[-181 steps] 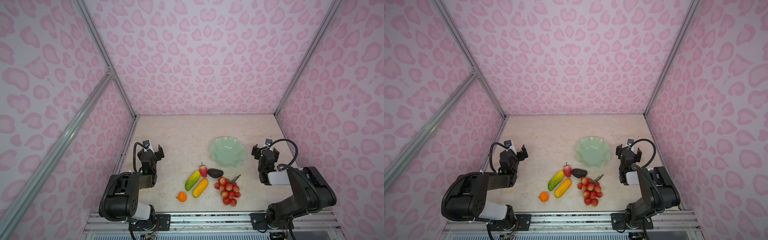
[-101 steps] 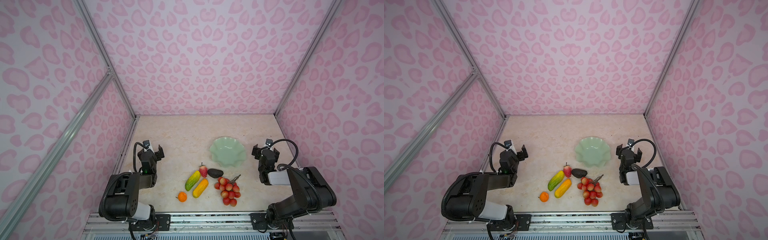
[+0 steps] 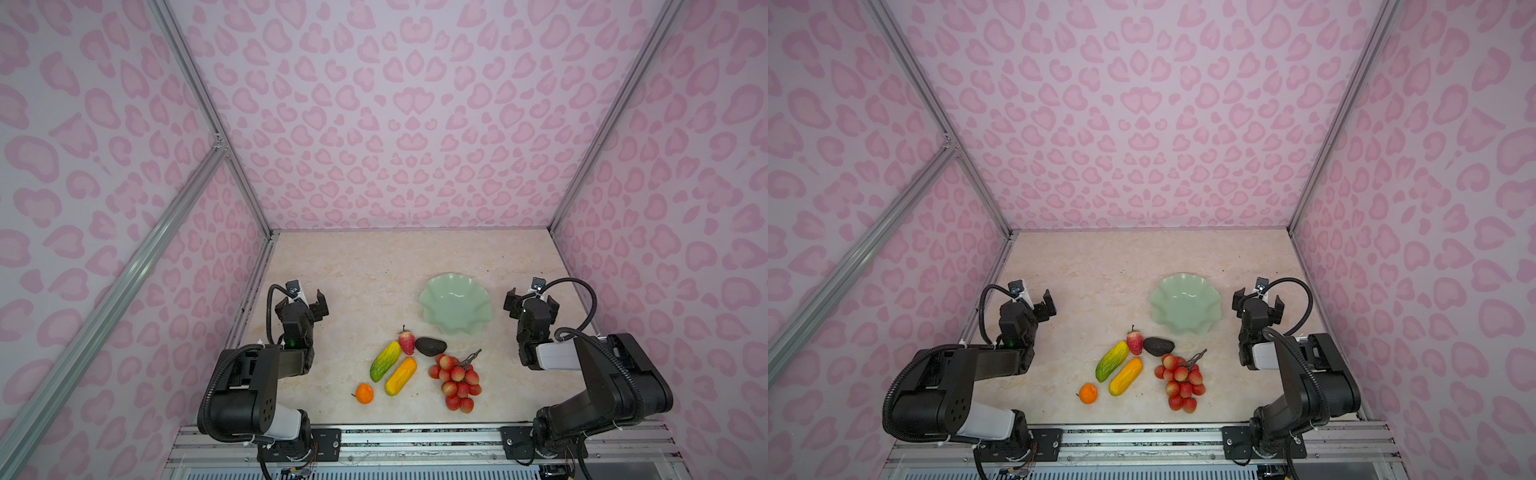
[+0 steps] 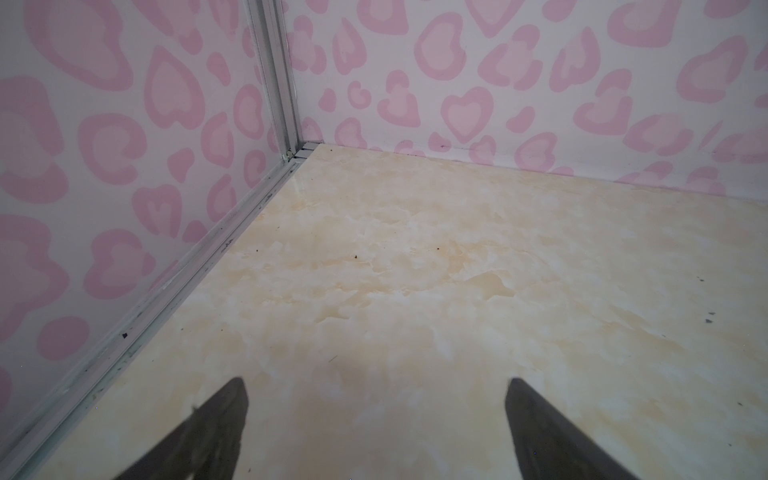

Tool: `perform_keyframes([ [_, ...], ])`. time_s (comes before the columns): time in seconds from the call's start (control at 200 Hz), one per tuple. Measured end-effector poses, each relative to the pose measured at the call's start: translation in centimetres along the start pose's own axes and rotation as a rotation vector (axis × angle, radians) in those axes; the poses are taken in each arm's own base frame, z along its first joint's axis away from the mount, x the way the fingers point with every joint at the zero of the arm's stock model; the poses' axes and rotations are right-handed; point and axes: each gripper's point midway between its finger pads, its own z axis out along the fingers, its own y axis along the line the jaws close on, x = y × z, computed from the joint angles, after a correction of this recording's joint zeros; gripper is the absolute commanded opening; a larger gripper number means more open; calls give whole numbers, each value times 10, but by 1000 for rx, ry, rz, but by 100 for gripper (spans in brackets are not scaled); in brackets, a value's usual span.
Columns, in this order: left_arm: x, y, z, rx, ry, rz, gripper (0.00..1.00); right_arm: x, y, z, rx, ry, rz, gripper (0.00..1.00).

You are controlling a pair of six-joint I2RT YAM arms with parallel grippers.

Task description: Place and organize the fake fruits in the fruit bowl

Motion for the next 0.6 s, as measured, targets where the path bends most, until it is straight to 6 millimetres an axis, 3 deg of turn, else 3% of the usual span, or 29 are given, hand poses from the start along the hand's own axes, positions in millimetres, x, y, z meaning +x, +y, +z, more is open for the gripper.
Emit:
perform_keyframes([
  [0.295,-2,2,-1,-7,-2,-2,99,-3,0,-2,-1,-8,4,100],
  [0.35,-10,5,-3,-26,-6,-8,98,-8,1,-4,-7,-20,7,100],
  [0.41,-33,7,-9,-42,-55,-26,98,-14,4,-9,-10,-38,-3,100],
  [0.51,-66,10,-26,-64,-121,-79,98,-49,13,-18,0,-65,-12,100],
  [0.595,-97,8,-47,-26,-173,-181,95,-115,9,-19,36,-113,143,100],
])
